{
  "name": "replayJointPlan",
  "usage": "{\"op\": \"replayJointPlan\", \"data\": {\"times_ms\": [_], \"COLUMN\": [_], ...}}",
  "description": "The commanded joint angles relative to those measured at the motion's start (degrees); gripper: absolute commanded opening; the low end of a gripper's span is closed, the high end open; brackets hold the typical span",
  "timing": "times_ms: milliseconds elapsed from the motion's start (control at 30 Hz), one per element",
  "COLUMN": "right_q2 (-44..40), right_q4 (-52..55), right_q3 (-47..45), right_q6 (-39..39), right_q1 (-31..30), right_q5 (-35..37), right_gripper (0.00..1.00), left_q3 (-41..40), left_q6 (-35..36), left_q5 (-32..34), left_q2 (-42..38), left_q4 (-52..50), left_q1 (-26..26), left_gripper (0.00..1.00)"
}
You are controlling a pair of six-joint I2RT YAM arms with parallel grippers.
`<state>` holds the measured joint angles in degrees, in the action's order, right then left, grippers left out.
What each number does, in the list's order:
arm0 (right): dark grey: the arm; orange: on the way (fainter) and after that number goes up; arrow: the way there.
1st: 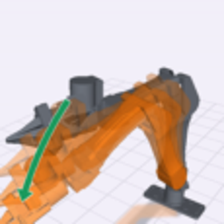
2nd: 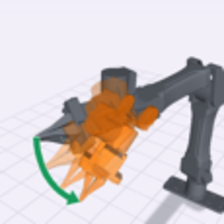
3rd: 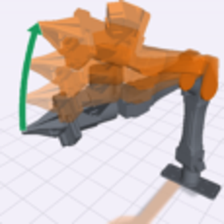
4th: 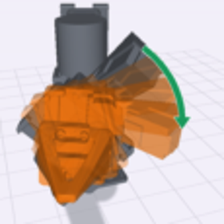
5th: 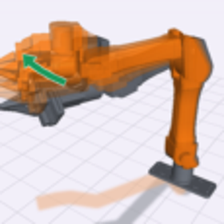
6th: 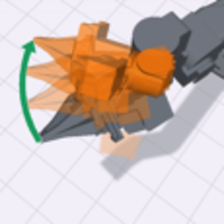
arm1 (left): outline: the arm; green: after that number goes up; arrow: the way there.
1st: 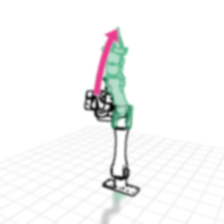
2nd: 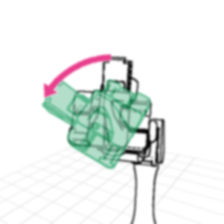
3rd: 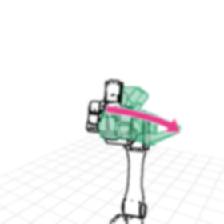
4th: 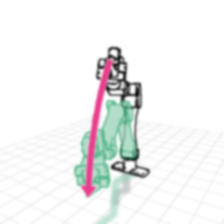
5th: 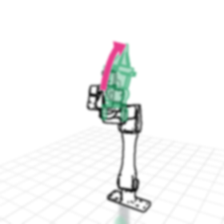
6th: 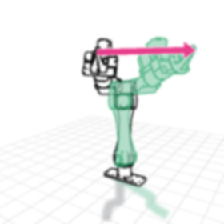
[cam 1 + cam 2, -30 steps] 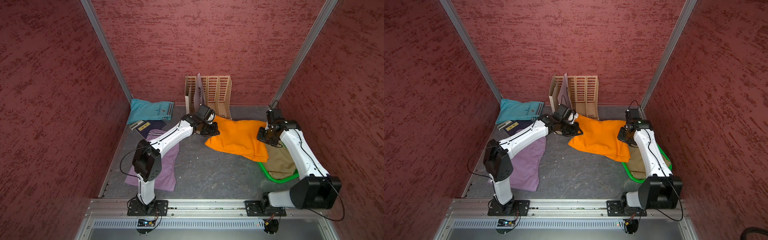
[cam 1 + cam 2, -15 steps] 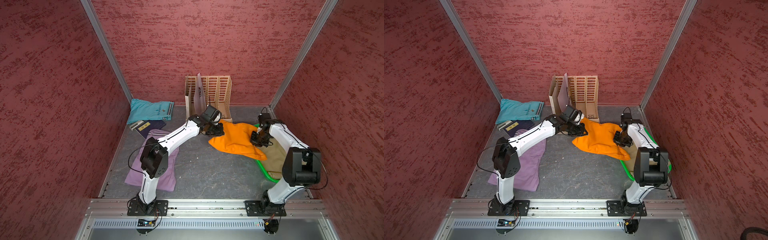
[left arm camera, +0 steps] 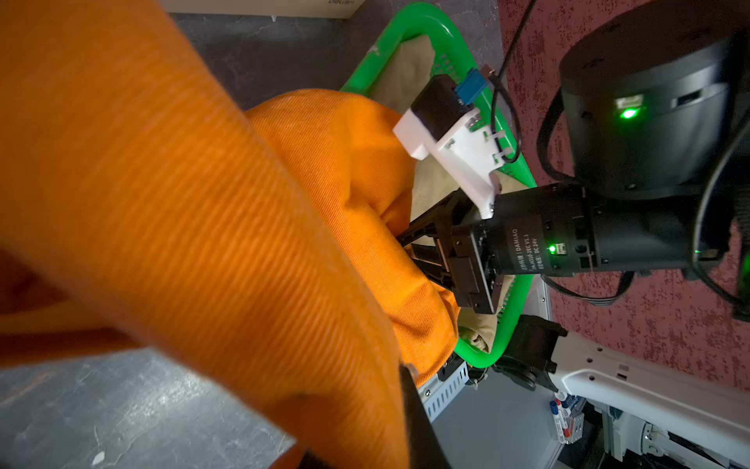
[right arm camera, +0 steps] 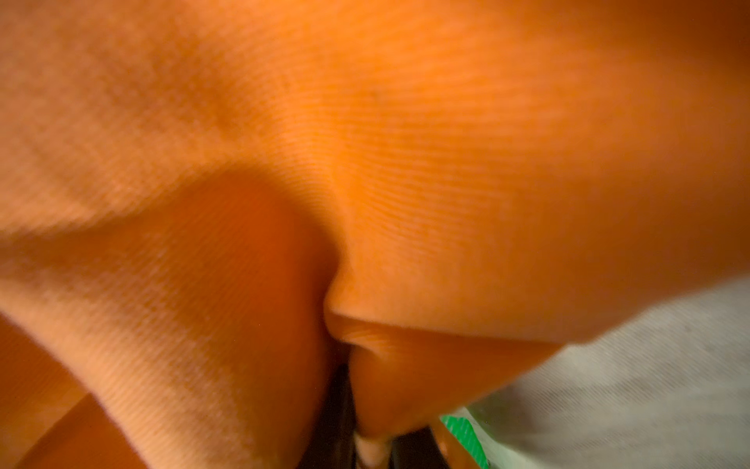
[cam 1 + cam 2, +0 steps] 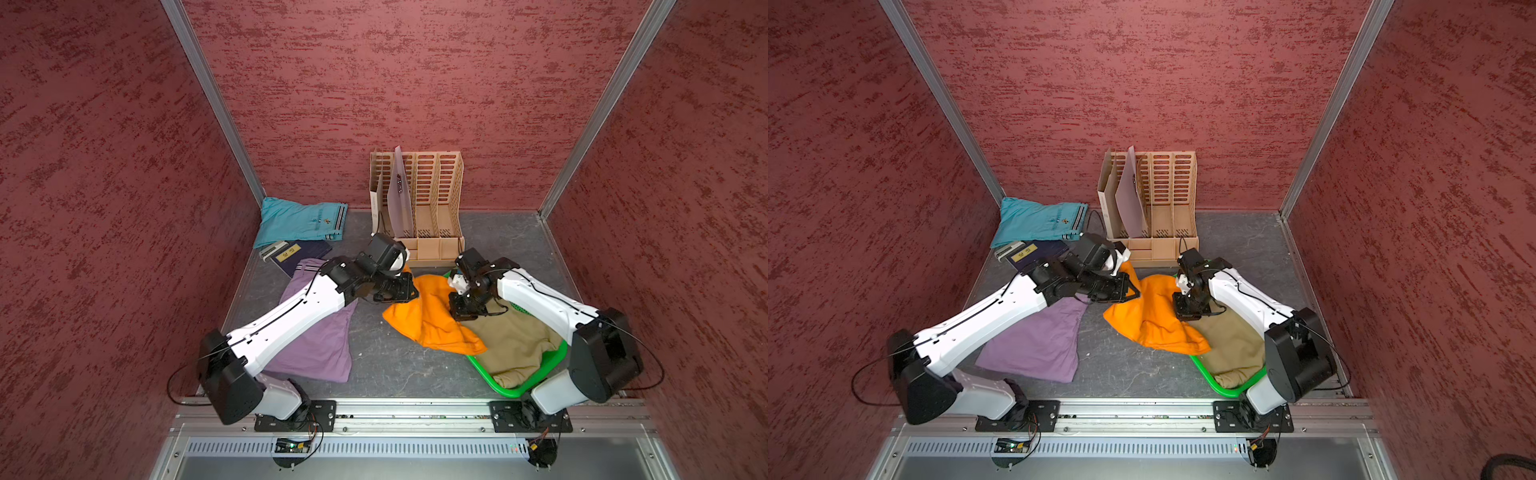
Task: Put the folded long pants in the basket
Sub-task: Move the basket to the center of the board.
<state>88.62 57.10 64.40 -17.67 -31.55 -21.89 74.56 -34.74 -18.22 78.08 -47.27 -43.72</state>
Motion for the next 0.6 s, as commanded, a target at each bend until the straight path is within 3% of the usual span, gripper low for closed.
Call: {"op": "replayJointPlan", "data": {"times_ms": [0, 267, 567], "right_q2": [-0.08, 10.24, 33.01], "right_q4": [0.77, 0.65, 8.01], "right_q3": [0.30, 8.60, 38.26], "right_q6": [2.92, 7.14, 12.59], "right_q1": [-5.53, -8.57, -15.74], "right_q5": [-11.70, -12.33, -11.15], "right_gripper": [0.00, 0.00, 0.00], "left_q3": [-2.44, -7.83, -10.92], "left_q6": [-0.78, -0.36, -0.68], "left_q5": [-1.56, -2.06, -2.88], "left_q2": [-4.60, -12.87, -15.93], "left_q4": [2.41, -2.36, -3.34], "left_q1": [0.38, 4.77, 7.65], "left_gripper": [0.00, 0.00, 0.00]}}
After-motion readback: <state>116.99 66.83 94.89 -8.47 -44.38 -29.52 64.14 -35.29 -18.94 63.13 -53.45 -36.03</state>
